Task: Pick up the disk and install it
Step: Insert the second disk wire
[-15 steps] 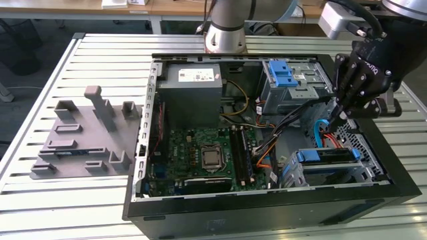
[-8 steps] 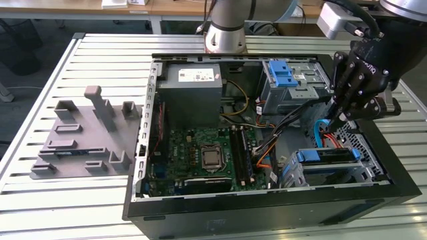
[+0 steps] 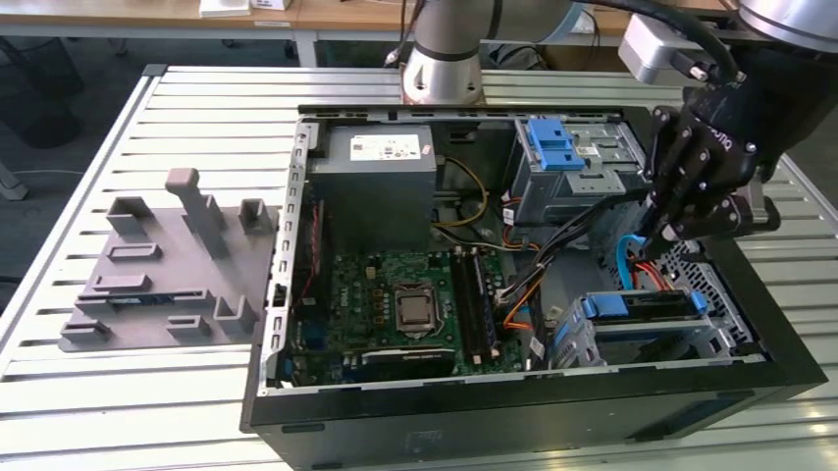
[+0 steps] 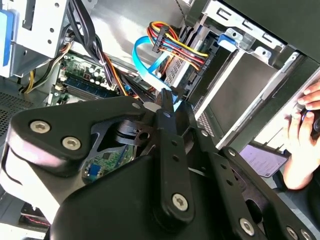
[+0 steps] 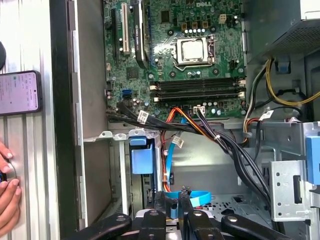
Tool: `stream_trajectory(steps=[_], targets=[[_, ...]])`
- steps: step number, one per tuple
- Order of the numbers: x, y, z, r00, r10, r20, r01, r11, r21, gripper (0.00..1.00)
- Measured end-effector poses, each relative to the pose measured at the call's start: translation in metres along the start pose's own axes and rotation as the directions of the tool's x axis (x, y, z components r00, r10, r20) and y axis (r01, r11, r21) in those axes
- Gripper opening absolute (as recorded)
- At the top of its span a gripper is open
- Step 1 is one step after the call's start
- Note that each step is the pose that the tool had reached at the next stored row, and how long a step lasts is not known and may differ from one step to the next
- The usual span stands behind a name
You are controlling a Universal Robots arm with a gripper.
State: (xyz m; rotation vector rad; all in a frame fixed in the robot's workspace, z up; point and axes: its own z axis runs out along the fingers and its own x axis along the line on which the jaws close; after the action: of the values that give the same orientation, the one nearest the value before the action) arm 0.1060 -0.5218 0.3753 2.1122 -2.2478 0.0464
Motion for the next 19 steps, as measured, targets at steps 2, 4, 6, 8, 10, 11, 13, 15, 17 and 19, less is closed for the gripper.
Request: stream_trajectory(steps=[2,4,6,8,10,11,13,15,17,19], targets=[[-0.0002,-0.0001,0.0027,1.0,0.0,-0.0034,0.0,1.0,0.0002,0.25],[-0.0003,-0.0001,0.0053,1.0,0.0,-0.0089,0.0,1.0,0.0006,0.25],[-0.0006,-0.0002,0.0086,0.9999,0.0,-0.0163,0.0,1.0,0.001,0.23],[-0.0007,-0.0002,0.0103,0.9998,0.0,-0.0184,0.0,1.0,0.0012,0.17],[-0.0007,-0.0002,0.0127,0.9999,0.0,-0.0135,0.0,1.0,0.0009,0.16],[-0.0009,-0.0002,0.0136,1.0,0.0,-0.0092,0.0,1.0,0.0008,0.16],[-0.0004,0.0001,0.0149,1.0,-0.001,-0.0039,0.001,1.0,0.0057,0.16],[-0.0001,0.0004,0.0154,1.0,-0.004,-0.0008,0.004,0.9998,0.0187,0.16],[0.0005,0.0012,0.0166,1.0,-0.005,0.0012,0.005,0.9995,0.0306,0.16],[0.0022,0.0031,0.0192,1.0,-0.008,0.0011,0.008,0.9994,0.0322,0.16]])
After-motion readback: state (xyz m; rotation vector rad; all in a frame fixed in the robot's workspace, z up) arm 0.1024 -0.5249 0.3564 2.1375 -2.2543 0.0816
